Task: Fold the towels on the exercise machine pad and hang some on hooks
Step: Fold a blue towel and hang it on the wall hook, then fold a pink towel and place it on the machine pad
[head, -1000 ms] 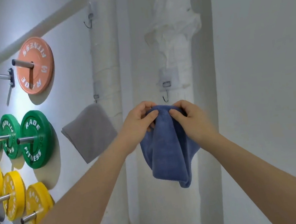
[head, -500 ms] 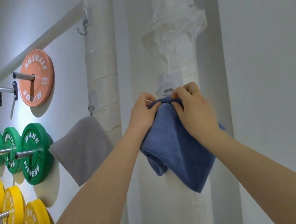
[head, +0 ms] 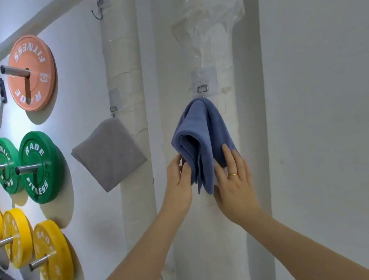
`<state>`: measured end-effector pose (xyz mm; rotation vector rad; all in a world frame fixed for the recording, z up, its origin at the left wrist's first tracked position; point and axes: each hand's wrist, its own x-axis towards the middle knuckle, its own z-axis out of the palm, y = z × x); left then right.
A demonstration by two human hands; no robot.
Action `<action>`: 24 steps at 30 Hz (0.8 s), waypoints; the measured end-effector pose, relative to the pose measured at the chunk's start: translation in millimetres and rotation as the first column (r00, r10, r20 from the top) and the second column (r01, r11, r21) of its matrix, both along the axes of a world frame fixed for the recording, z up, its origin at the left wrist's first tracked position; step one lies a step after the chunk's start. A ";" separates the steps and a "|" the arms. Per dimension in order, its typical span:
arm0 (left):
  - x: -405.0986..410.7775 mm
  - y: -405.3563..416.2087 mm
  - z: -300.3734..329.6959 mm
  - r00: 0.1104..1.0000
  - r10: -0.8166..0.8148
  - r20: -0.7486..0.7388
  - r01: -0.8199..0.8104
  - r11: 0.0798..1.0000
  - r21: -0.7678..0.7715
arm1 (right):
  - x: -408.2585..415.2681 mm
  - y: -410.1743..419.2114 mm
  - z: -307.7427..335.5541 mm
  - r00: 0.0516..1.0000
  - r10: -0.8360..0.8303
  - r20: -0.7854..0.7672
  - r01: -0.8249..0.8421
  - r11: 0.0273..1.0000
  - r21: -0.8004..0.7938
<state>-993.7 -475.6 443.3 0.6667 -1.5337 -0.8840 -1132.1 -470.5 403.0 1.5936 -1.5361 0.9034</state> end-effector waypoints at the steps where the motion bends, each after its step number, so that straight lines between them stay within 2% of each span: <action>1: 10.9 5.8 -16.3 0.997 0.030 0.064 -0.032 0.999 0.029 | 2.8 11.0 -18.9 0.999 -0.007 0.031 0.006 0.999 0.032; 4: 47.9 15.7 -69.2 0.972 0.098 0.212 -0.133 0.978 0.160 | 21.8 56.8 -69.1 0.983 -0.018 0.181 -0.028 0.969 0.246; 9: 93.4 74.2 -143.9 0.905 -0.109 0.411 -0.029 0.949 0.315 | 62.8 159.6 -139.9 0.947 -0.106 0.303 -0.090 0.819 0.566; 16: 91.6 178.9 -248.6 0.726 -0.422 0.543 0.088 0.840 0.535 | 70.4 324.6 -245.2 0.857 -0.360 0.369 -0.071 0.626 0.777; 19: 62.0 229.4 -293.2 0.645 -0.542 0.539 0.123 0.770 0.626 | 53.6 405.4 -288.0 0.711 -0.539 0.452 -0.080 0.577 0.813; 24: 12.7 332.4 -381.0 0.395 -0.747 0.535 0.194 0.637 0.746 | 35.3 557.3 -374.0 0.284 -0.778 0.560 -0.057 0.569 0.820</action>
